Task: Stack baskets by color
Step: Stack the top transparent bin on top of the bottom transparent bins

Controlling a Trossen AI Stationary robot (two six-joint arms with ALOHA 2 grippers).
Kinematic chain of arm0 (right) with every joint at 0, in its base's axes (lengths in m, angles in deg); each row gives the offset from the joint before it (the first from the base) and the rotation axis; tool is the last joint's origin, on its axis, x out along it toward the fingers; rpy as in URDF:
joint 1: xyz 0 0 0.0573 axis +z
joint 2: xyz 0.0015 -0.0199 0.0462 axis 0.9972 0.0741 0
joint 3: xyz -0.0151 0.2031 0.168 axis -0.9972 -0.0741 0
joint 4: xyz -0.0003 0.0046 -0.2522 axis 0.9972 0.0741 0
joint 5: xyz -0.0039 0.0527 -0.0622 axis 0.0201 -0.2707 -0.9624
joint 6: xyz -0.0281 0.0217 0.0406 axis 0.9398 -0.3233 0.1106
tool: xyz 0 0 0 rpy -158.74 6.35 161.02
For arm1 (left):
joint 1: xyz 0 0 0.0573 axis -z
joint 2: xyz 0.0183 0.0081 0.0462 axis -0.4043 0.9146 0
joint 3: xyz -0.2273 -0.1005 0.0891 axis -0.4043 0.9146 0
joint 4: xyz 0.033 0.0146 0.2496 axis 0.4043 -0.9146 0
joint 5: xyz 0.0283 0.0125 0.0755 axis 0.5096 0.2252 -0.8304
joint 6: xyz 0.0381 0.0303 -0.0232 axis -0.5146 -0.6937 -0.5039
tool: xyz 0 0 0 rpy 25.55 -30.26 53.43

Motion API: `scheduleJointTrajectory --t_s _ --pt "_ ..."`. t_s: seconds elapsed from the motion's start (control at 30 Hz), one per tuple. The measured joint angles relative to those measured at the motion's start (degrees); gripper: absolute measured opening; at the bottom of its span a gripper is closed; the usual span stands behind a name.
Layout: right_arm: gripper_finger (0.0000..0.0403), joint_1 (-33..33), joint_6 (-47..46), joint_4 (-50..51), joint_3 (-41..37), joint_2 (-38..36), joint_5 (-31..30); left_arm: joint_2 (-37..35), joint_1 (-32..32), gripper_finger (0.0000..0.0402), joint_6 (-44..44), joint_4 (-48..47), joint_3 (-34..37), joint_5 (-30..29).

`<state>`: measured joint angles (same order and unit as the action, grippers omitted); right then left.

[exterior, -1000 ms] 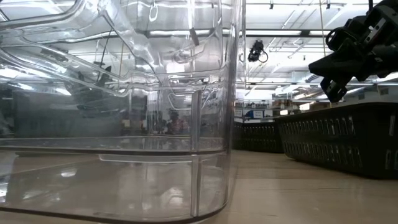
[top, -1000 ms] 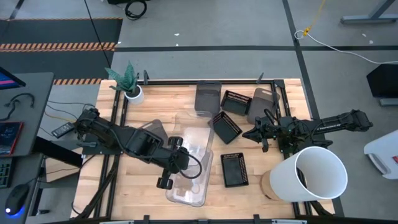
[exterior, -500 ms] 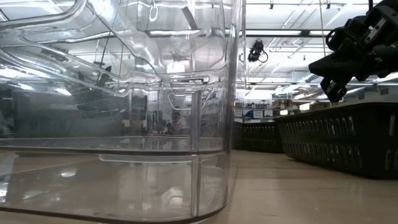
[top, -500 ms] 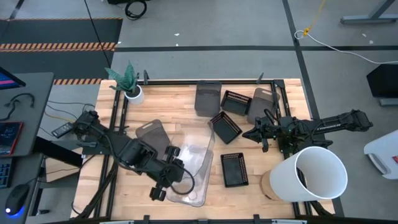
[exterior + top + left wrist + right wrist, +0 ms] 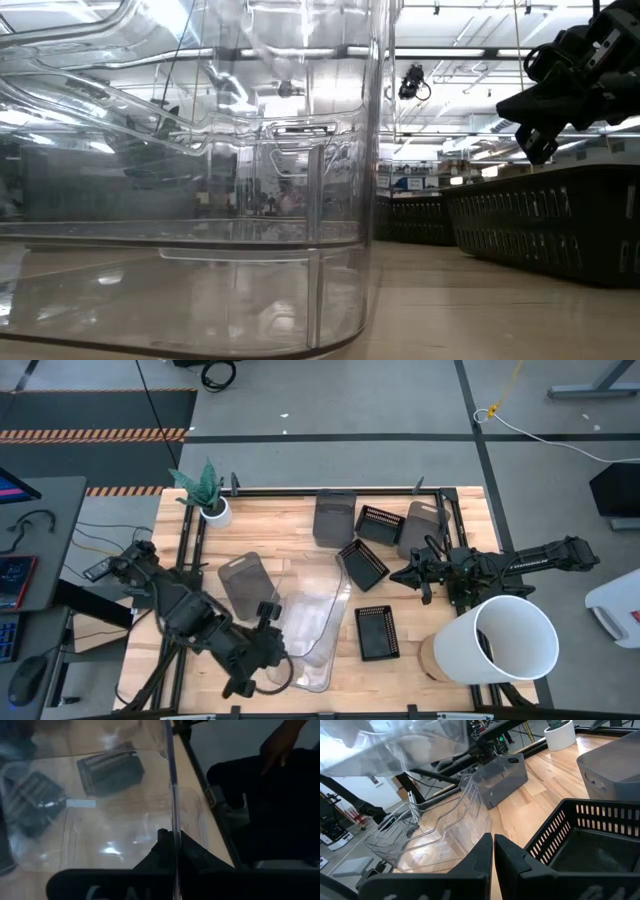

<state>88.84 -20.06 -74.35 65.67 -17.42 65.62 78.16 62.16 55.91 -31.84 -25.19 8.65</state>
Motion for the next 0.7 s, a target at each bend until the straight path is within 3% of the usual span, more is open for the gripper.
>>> scheduleJointTrajectory --t_s 0.4,0.7 --pt "0.0023 0.0 0.0 0.0 0.0 0.0 0.0 0.0 5.0 0.0004 4.2 0.0 -2.2 2.5" --pt "0.0023 0.0 0.0 0.0 0.0 0.0 0.0 0.4 4.5 0.0004 6.8 0.0 -2.3 3.0"
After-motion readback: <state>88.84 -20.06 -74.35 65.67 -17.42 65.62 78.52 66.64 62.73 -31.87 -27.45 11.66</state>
